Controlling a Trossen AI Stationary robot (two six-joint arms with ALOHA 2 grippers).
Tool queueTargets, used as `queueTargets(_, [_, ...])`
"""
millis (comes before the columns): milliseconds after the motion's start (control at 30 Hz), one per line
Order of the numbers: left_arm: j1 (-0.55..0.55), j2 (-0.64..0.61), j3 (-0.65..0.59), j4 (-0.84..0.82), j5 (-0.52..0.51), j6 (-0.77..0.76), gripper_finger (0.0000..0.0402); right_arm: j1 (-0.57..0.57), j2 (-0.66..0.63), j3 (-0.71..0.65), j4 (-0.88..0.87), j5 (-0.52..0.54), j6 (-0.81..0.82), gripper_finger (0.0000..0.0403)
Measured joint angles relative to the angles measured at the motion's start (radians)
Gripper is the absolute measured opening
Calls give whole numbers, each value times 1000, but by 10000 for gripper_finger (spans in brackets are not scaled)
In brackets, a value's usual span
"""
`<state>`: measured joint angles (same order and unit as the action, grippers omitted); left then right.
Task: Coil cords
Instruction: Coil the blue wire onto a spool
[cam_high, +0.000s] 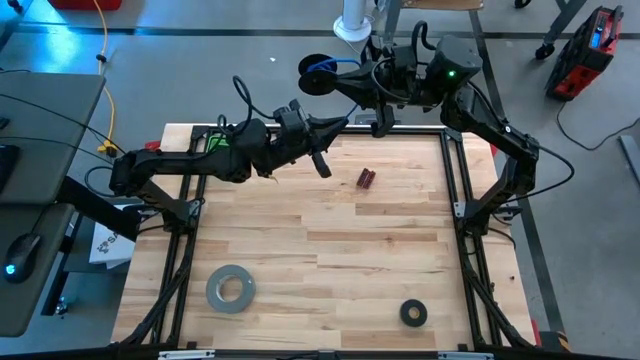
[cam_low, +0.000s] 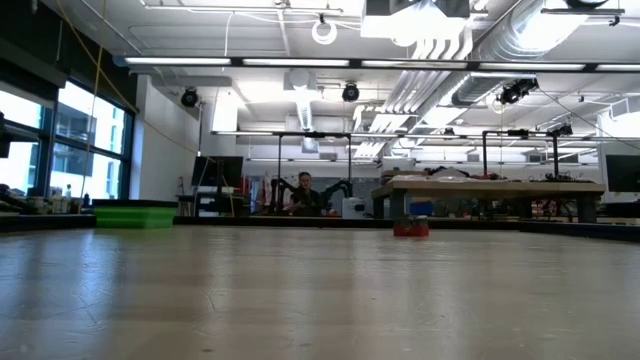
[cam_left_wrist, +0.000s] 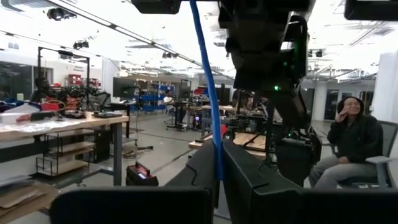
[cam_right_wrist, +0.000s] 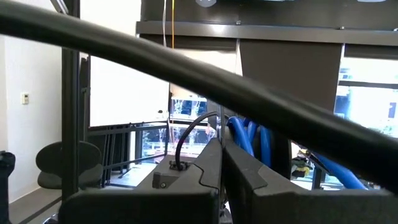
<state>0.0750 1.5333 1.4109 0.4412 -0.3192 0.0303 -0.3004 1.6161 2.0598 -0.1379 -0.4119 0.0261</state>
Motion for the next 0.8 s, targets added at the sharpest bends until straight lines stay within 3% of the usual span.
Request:
queueTargets(167, [0, 0, 0, -31, 7, -3, 5, 0, 0, 0, 0, 0, 0, 0])
queueTargets(400, [3, -32, 0, -216, 7, -80, 2, 0, -15, 0, 0, -9, 1, 0])
queueTargets(800, [-5, -198, 2, -599, -8, -108, 1, -1, -66, 0, -67, -10, -43, 0])
